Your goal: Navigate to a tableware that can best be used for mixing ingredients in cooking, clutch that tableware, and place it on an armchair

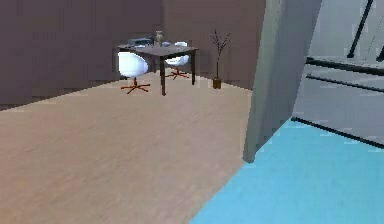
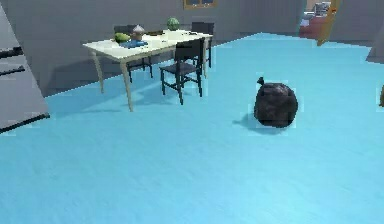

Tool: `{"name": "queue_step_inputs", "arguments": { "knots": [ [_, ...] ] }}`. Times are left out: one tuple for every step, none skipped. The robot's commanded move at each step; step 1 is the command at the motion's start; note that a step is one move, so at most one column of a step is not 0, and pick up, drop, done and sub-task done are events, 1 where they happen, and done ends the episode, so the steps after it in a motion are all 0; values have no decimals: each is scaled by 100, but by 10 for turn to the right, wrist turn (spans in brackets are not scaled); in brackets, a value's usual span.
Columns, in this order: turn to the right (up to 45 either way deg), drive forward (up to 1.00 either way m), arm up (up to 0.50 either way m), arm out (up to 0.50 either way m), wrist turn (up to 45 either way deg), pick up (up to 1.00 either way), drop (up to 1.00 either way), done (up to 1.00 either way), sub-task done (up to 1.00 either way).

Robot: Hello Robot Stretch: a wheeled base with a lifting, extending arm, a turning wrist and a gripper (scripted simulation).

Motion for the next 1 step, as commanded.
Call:
{"name": "queue_step_inputs", "arguments": {
  "knots": [
    [0, 100, 0, 0, 0, 0, 0, 0, 0]
  ]
}}
